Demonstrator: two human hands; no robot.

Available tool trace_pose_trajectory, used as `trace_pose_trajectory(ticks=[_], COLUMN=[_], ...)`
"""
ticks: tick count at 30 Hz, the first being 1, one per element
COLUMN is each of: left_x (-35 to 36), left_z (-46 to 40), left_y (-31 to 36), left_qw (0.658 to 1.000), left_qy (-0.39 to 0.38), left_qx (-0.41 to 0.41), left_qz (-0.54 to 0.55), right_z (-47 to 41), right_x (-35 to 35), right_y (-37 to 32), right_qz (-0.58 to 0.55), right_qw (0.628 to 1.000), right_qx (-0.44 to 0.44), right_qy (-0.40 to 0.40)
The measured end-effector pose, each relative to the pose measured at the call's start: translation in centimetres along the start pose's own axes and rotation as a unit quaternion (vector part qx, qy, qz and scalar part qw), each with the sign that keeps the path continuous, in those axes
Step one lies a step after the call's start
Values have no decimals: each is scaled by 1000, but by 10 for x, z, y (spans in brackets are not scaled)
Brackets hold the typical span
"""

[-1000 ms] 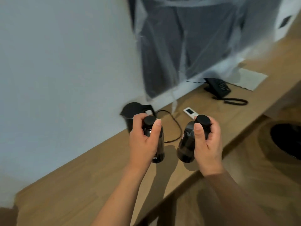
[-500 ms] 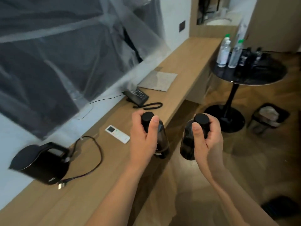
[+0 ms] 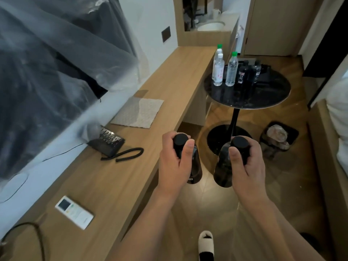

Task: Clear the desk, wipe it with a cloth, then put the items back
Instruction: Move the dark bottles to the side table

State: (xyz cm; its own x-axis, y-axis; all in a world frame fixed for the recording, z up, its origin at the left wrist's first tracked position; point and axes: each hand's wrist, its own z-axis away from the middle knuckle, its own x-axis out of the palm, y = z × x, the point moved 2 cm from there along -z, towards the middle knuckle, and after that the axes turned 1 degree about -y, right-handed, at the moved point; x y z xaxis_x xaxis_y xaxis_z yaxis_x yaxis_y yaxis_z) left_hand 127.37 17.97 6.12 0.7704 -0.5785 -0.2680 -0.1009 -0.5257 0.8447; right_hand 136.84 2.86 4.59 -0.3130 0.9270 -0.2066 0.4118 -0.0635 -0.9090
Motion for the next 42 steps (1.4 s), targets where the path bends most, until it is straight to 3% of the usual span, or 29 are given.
trace_pose_trajectory(ticks=[12, 21, 30, 42], left_x=[159, 256, 307, 363], left_z=[-165, -250, -317, -445], left_y=[-43, -57, -112, -206], left_qw=[1000, 998, 997, 991], left_qy=[-19, 28, 15, -19], left_qx=[7, -17, -64, -129], left_qz=[-23, -48, -41, -35], right_z=[-205, -334, -423, -543], right_x=[-49, -77, -59, -25], right_y=[94, 155, 213, 289], right_qz=[-10, -33, -52, 48], right_qw=[999, 999, 998, 995], right_qx=[-1, -5, 25, 52], right_qy=[38, -8, -34, -65])
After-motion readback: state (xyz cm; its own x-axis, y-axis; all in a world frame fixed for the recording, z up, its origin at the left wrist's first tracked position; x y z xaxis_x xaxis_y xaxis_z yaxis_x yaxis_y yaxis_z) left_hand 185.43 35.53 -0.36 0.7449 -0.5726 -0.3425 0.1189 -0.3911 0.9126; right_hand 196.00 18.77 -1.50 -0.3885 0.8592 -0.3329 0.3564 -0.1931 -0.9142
